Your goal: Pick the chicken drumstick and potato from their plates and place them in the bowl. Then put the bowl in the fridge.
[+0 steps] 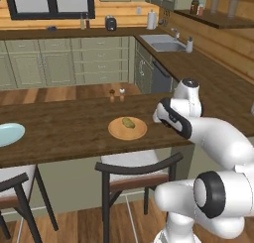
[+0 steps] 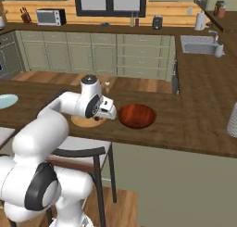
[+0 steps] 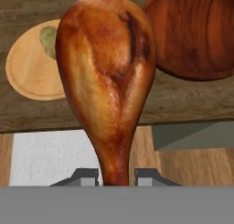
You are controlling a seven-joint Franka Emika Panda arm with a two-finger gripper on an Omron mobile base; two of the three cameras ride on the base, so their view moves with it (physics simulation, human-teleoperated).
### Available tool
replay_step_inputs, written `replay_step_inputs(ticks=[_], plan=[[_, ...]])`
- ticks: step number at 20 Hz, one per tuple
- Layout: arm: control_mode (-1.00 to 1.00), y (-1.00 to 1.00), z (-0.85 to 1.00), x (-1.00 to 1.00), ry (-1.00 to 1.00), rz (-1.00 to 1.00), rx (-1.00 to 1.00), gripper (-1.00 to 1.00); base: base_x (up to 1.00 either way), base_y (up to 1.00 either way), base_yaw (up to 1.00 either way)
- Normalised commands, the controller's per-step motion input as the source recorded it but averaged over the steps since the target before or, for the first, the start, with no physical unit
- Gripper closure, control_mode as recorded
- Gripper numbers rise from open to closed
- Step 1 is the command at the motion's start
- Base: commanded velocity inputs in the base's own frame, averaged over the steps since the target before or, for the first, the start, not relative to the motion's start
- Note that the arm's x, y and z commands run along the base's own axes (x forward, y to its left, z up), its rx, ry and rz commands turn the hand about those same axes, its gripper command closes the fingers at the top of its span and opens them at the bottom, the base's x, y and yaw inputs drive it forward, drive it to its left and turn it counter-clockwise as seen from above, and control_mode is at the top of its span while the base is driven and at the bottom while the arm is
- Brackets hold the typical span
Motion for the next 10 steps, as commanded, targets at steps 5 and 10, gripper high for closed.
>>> replay_step_inputs(ticks=[5, 10], plan=[[-1.0, -0.77, 0.0, 0.87, 0.0, 0.0, -0.01, 1.0, 0.0, 0.0, 0.0], [-1.0, -0.53, 0.0, 1.0, 0.02, 0.0, -0.03, 1.0, 0.0, 0.0, 0.0]])
